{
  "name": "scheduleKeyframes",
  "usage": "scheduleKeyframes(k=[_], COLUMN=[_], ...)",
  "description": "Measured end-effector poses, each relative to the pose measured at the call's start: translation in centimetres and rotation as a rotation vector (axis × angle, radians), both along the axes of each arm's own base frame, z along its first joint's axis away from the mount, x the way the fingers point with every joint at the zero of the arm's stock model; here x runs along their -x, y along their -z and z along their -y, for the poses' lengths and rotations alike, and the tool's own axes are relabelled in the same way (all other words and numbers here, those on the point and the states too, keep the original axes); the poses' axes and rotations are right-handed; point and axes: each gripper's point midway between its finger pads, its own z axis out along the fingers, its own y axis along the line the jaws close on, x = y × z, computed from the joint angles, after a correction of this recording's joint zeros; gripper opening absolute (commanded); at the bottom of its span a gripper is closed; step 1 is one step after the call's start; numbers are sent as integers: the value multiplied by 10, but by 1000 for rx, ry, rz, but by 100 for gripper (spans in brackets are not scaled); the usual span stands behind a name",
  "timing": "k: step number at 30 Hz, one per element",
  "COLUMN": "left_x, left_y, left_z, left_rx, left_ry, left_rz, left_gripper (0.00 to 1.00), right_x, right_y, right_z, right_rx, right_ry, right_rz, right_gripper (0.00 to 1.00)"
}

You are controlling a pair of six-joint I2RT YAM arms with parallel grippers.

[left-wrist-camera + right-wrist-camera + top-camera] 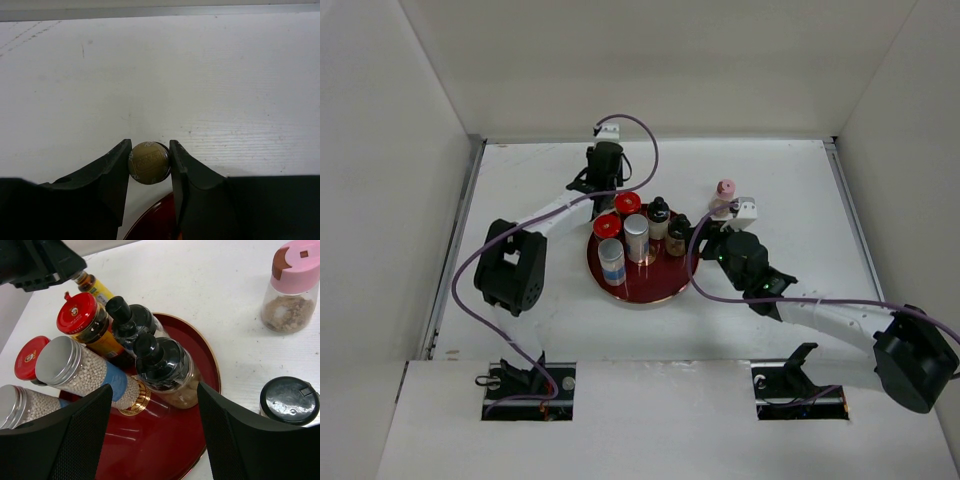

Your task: Organize the condiment bottles

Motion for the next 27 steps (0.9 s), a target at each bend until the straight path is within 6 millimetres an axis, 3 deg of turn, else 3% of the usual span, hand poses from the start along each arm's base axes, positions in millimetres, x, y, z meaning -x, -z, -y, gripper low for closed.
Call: scheduleKeyframes(k=[3,5,8,12,15,18,22,24,27], left_x=[7,12,21,50,82,117,162,184,212], left_y=[-12,-37,-92,-175,-230,-264,-283,-277,-250], left_z=[-19,-30,-44,-49,-44,-26,12,34,63], left_rx=[-4,5,39,114,177,225,278,293,297], left_ry=[-35,-61,-98,-108,-83,-14,125,205,309], left_rz=[19,68,192,383,505,568,591,568,503], left_gripper=[20,20,20,20,21,21,21,21,21], right_x=[0,0,0,0,0,-1,0,0,-1], right_y=[0,0,1,1,0,-1,-4,-10,-22], right_z=[0,0,-1,-1,-1,3,26,42,65], right_rx=[1,1,2,1,0,-5,-30,-58,-111], right_ry=[-1,-2,-3,-4,-3,16,85,132,201], right_rz=[0,0,-1,0,2,7,23,41,71], right_gripper=[73,73,73,73,73,75,76,77,77])
